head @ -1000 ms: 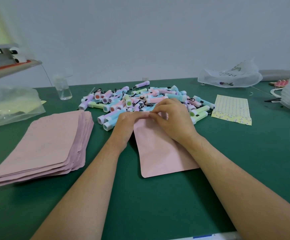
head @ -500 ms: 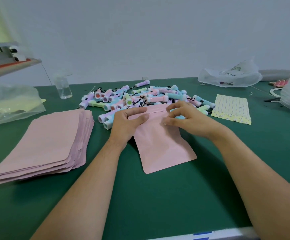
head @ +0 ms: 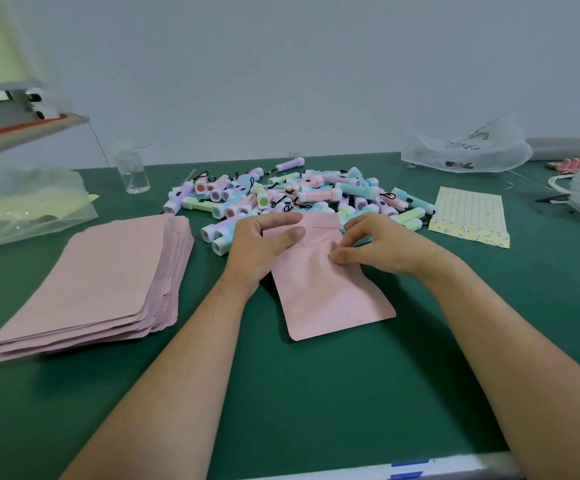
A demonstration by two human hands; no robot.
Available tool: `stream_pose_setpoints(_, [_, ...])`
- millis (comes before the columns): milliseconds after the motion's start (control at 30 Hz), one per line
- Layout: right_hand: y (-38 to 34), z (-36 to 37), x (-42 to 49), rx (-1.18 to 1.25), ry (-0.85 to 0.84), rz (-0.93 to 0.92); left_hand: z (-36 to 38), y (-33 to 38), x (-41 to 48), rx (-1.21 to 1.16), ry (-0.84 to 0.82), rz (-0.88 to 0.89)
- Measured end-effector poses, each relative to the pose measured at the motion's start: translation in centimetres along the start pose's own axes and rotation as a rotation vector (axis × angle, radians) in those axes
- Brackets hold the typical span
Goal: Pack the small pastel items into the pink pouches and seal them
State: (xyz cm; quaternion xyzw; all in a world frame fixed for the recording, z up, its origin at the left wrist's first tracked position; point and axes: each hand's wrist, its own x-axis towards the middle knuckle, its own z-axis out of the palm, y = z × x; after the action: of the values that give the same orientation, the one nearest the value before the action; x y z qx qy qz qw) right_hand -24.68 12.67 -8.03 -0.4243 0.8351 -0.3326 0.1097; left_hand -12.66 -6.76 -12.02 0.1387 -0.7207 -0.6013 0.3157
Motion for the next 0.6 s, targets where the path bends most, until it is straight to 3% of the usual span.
stream_pose_setpoints(267, [0.3, -0.3, -0.1, 0.011, 0.134, 0.037, -0.2, 0.2, -0.3, -0.041, -0.035, -0.008])
stream_pose_setpoints(433, [1.1, -1.5, -0.5, 0.371, 0.192, 0.067, -0.5, 0.2, -0.2, -0.136, 0.015, 0.026])
stream_pose_setpoints(533, [2.8, -3.1, 0.0, 0.442, 0.467, 0.166, -0.5, 0.1, -0.1, -0.16, 0.031, 0.017])
stream_pose_setpoints(600, [4.8, -3.8, 0.2, 0.138, 0.644, 0.318, -0.5, 0.1, -0.1, -0.165, 0.032, 0.012])
